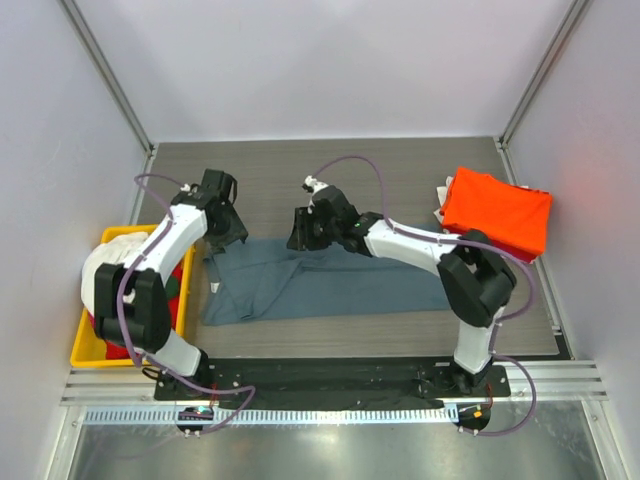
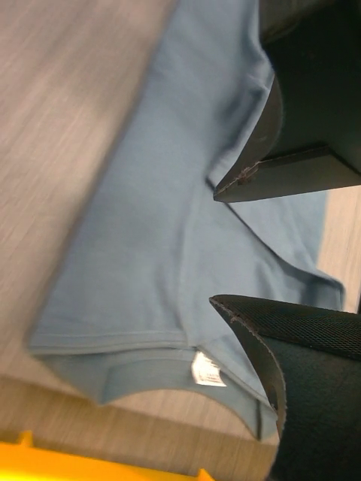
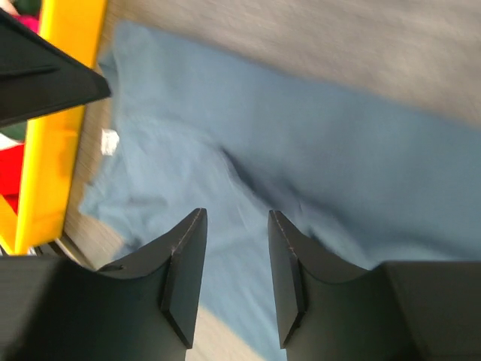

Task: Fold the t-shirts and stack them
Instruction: Fold the tshirt

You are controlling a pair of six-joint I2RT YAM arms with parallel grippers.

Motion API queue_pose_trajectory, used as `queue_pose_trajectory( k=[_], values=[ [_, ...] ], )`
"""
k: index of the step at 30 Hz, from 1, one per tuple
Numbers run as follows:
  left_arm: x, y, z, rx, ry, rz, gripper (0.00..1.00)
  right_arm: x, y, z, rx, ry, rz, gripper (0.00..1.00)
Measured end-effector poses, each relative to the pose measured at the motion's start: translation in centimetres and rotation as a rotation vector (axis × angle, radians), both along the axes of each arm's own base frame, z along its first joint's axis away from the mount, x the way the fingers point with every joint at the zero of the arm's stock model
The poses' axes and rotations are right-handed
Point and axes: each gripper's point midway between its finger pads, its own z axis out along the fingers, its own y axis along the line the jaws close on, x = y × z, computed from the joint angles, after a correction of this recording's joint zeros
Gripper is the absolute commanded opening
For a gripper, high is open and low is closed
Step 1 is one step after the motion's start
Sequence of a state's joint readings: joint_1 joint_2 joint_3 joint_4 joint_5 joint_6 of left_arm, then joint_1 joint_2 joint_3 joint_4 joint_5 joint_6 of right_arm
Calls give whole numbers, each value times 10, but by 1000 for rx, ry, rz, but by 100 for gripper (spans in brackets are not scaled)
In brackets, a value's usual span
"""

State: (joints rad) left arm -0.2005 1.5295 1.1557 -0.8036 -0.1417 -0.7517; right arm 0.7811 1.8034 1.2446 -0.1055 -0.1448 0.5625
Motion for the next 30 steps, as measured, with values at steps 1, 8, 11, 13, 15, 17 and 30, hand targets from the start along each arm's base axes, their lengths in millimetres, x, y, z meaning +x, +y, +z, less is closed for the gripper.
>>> queue_pose_trajectory(
  k=[1,8,11,13,15,17,30],
  values=[
    [7,1,1,3,-2,12,53,5,7,0,9,-3,11,38],
    [46,0,-6,32,26,54,48,19,50,-25,66,28,143,19],
    [45,1,-23,51,82,56,47,17,64,-40,85,56,209,10],
    [40,2,-33,60,123,54,47,16,71,-48,95,73,243,8],
    [37,2,-41,65,148,52,46,14,75,-58,100,92,268,8],
    [33,3,-47,67,167,49,46,12,77,-66,101,110,285,8],
    [29,5,-81,93,265,76,44,-11,80,-72,278,166,382,48]
  ],
)
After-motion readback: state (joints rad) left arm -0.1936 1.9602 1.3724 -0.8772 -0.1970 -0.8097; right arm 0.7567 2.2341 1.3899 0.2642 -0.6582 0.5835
